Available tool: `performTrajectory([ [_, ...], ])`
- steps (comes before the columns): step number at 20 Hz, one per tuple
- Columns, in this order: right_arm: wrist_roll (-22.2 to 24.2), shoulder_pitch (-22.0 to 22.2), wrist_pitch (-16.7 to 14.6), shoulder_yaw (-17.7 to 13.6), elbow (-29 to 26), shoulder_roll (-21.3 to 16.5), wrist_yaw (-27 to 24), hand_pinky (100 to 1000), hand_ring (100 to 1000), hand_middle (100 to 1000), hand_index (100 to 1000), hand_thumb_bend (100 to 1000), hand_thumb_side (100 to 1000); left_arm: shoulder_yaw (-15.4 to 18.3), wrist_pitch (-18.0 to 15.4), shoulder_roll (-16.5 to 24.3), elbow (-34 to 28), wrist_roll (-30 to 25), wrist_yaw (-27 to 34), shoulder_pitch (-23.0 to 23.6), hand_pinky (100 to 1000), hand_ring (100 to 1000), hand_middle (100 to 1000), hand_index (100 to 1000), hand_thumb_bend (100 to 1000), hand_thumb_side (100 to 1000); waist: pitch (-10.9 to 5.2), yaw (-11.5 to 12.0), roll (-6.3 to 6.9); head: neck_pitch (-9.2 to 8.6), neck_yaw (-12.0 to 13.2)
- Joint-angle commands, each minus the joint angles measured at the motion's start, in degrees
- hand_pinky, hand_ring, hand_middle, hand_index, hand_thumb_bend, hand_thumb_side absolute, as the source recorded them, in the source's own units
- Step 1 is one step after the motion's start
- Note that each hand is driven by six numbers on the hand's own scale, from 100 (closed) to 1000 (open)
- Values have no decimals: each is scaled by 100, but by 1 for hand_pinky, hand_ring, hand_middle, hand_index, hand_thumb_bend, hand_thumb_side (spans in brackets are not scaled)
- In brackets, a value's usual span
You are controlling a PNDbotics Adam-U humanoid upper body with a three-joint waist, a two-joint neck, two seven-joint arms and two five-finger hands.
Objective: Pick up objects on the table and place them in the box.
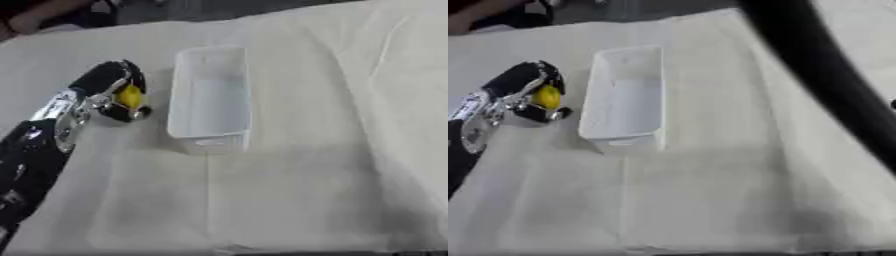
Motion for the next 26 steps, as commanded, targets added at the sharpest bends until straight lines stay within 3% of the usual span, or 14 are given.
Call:
performTrajectory([
  [1,424,-25,-469,-19,-77,-24,-23,658,742,863,845,100,991,273,216,18,-363,260,-77,14,100,100,100,139,620,100,-97,25,-38,-42,-41],
  [8,356,-1,-469,-42,-77,-31,-45,654,740,861,842,100,989,935,1049,-419,-1298,855,383,214,100,100,100,141,521,100,-146,64,-79,-42,-76],
  [13,325,15,-469,-54,-77,-42,-73,651,738,861,840,100,988,1082,1317,-506,-1725,860,482,197,100,100,100,140,480,100,-188,74,-94,-42,-90],
  [15,323,25,-469,-56,-77,-31,-77,650,738,861,840,100,988,1174,1443,-446,-2123,959,27,96,100,100,100,137,479,100,-195,79,-117,-42,-110],
  [17,330,34,-469,-60,-77,-16,-82,650,737,860,839,100,989,1162,1639,-256,-2647,969,-945,-15,100,100,100,135,479,100,-199,76,-147,-42,-135],
  [20,326,44,-469,-68,-77,-26,-122,649,737,860,839,100,989,841,1786,88,-3123,717,-1992,-302,100,100,100,134,479,100,-240,75,-157,-42,-112],
  [26,317,70,-469,-30,-77,-7,-119,650,738,861,841,100,983,643,1884,-96,-3532,458,-1949,-541,100,100,100,135,479,100,-283,52,-146,-42,-134],
])
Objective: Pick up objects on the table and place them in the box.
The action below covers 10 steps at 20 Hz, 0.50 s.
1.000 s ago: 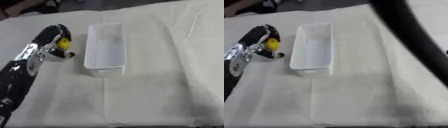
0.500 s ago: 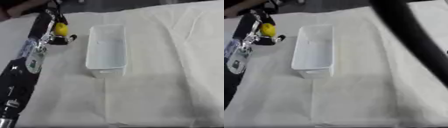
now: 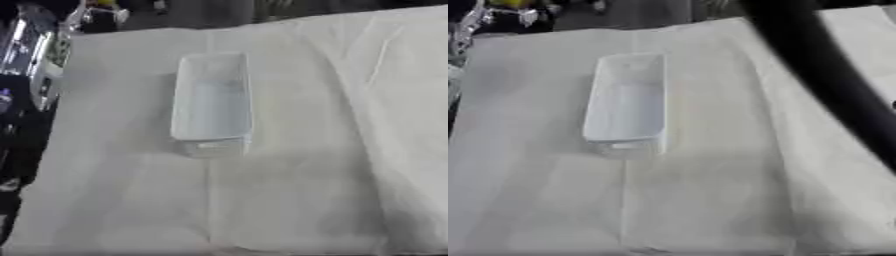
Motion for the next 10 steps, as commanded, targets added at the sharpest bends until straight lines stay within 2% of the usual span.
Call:
performTrajectory([
  [1,379,5,-402,-6,-77,-55,-9,649,738,861,840,100,984,-49,18,3,-271,-141,-2,-160,100,100,100,136,479,100,-106,-27,-30,-42,-79],
  [5,357,0,-402,8,-77,-75,-34,650,738,861,841,100,982,-186,-42,-379,-361,-395,138,-307,100,100,100,136,479,100,-141,-103,-8,-42,-80],
  [10,348,-12,-402,19,-77,-78,-36,650,739,861,841,100,980,-240,-68,-786,-415,-541,303,-260,100,100,100,138,479,100,-144,-196,5,-42,-125],
])
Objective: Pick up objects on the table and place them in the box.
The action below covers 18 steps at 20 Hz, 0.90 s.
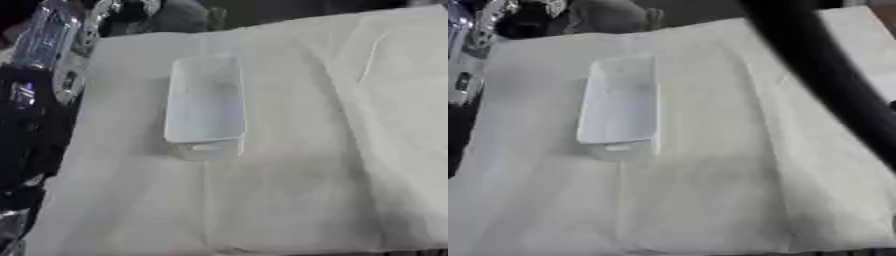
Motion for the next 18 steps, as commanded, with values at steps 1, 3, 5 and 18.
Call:
performTrajectory([
  [1,363,-26,-384,-2,-77,-80,-29,650,739,861,841,100,979,-2,-17,-117,-133,-82,121,-62,100,100,100,138,479,100,-90,-25,-18,-42,-79],
  [3,357,-30,-384,1,-77,-83,-26,650,739,861,841,100,980,-27,-32,-198,-107,-113,165,-24,100,100,100,138,508,100,-89,-44,-8,-42,-83],
  [5,351,-32,-384,5,-77,-83,-22,650,739,861,841,100,978,-52,-50,-238,-61,-135,201,9,100,100,100,138,479,100,-89,-56,1,-42,-90],
  [18,319,-60,-384,19,-77,-91,18,651,741,862,842,100,974,-206,-319,-432,491,413,809,297,100,100,100,153,489,100,-49,-8,29,-42,-101],
])
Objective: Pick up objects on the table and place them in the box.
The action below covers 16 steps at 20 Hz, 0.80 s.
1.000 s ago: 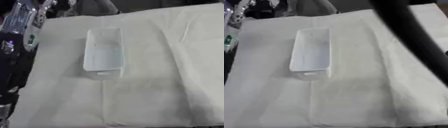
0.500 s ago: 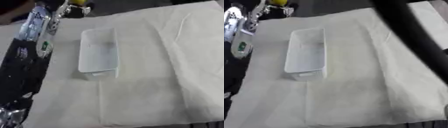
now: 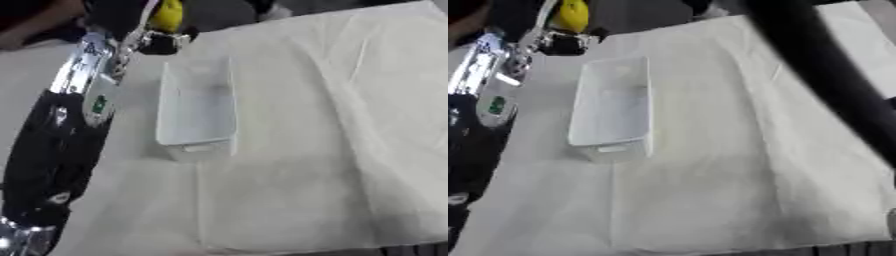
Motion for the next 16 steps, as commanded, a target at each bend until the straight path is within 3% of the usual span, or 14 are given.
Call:
performTrajectory([
  [1,330,-55,-371,-12,-77,-91,13,651,741,862,842,100,963,-26,-22,-54,24,141,179,22,100,100,100,152,482,100,-47,22,-24,-42,-63],
  [9,340,-68,-371,-11,-77,-107,20,651,741,862,842,100,973,-87,-79,-266,75,209,319,244,100,100,100,165,508,100,-17,73,-28,-42,-116],
  [10,342,-70,-371,-10,-77,-109,20,651,741,862,842,100,973,-86,-80,-296,66,224,337,264,100,100,100,176,458,100,-13,79,-29,-42,-129],
  [11,345,-72,-371,-10,-77,-111,19,651,741,862,842,100,973,-85,-81,-322,54,245,356,283,100,100,100,172,471,100,-10,84,-30,-42,-141],
  [12,347,-73,-371,-10,-77,-113,18,651,741,862,842,100,973,-85,-81,-342,47,261,371,301,100,100,100,185,430,100,-7,86,-32,-42,-157],
  [13,351,-74,-371,-9,-77,-115,18,651,741,862,842,100,971,-86,-81,-361,44,276,389,321,100,100,100,185,460,100,-4,89,-34,-42,-176],
  [14,355,-74,-371,-9,-77,-116,18,651,741,862,842,100,972,-89,-82,-372,44,286,401,336,100,100,100,192,406,100,-1,90,-34,-42,-190],
  [16,360,-74,-371,-9,-77,-118,17,651,741,862,842,100,971,-92,-86,-383,48,305,417,358,100,100,100,199,384,100,2,91,-33,-42,-208],
])
